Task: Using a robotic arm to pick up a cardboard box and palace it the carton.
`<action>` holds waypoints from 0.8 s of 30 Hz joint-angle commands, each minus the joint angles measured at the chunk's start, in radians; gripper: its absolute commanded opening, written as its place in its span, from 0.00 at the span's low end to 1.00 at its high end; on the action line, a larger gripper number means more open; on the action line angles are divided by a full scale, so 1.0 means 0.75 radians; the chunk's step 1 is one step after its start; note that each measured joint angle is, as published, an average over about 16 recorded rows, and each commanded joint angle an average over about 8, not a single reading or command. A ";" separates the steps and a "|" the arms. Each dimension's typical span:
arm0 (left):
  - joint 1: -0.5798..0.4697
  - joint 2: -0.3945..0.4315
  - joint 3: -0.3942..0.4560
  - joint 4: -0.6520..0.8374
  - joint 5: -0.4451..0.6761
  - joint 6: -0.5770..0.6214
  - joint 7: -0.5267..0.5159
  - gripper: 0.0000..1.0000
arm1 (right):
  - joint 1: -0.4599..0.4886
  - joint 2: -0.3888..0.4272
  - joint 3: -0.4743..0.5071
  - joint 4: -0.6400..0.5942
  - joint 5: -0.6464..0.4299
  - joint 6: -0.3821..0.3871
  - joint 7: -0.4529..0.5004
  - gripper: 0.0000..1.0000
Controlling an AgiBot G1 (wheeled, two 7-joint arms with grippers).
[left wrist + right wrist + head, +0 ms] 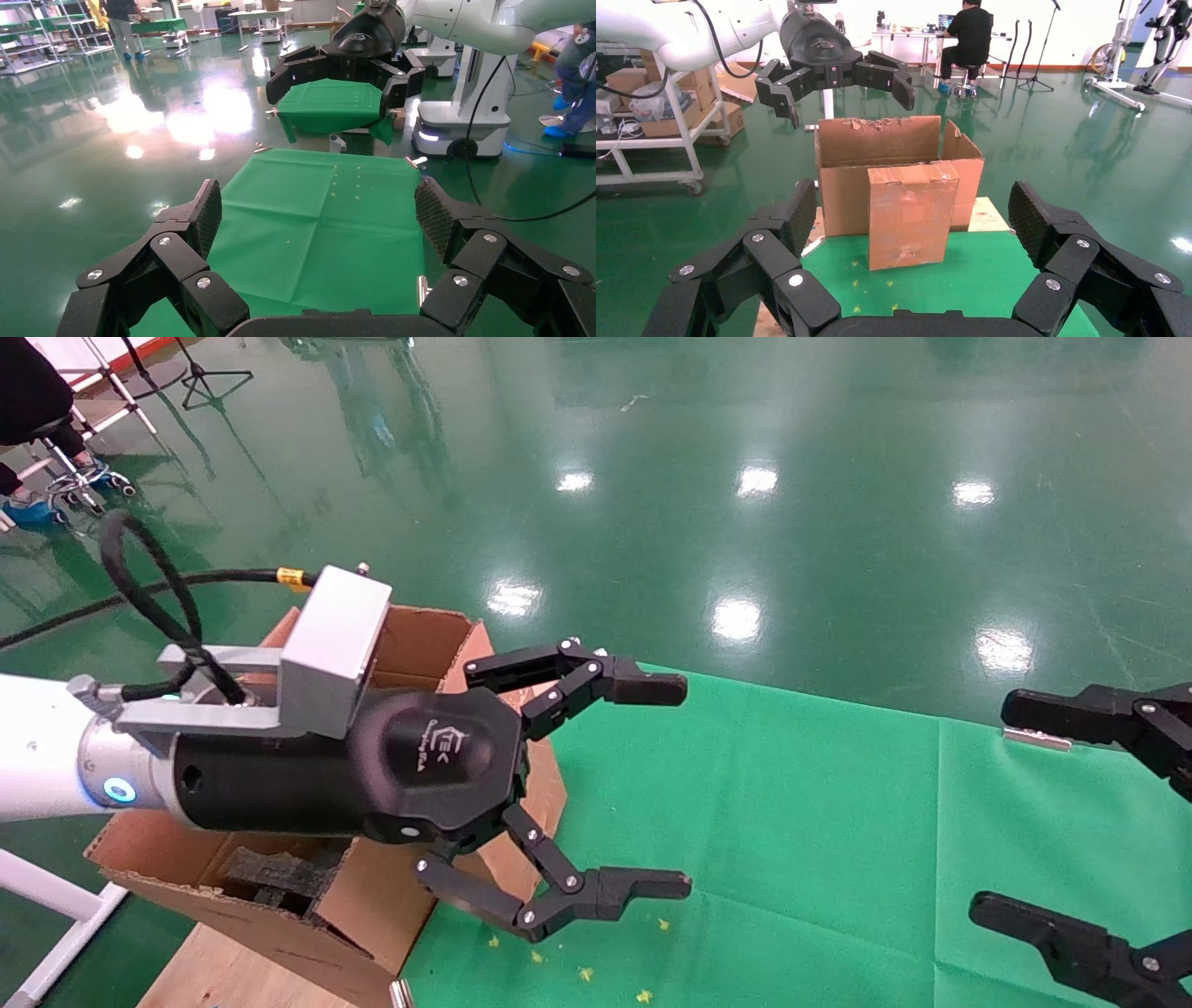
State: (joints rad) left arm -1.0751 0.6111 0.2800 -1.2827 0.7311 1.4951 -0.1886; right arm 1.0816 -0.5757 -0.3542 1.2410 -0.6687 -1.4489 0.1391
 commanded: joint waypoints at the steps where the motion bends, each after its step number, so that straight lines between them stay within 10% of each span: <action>1: 0.000 0.000 0.000 0.000 0.000 0.000 0.000 1.00 | 0.000 0.000 0.000 0.000 0.000 0.000 0.000 1.00; 18: 0.000 0.000 0.000 0.000 0.000 0.000 0.000 1.00 | 0.000 0.000 0.000 0.000 0.000 0.000 0.000 0.98; 24: 0.000 0.000 0.000 0.000 0.000 0.000 0.000 1.00 | 0.000 0.000 0.000 0.000 0.000 0.000 0.000 0.23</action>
State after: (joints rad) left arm -1.0751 0.6110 0.2800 -1.2827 0.7311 1.4951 -0.1886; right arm 1.0816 -0.5757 -0.3542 1.2410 -0.6687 -1.4489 0.1391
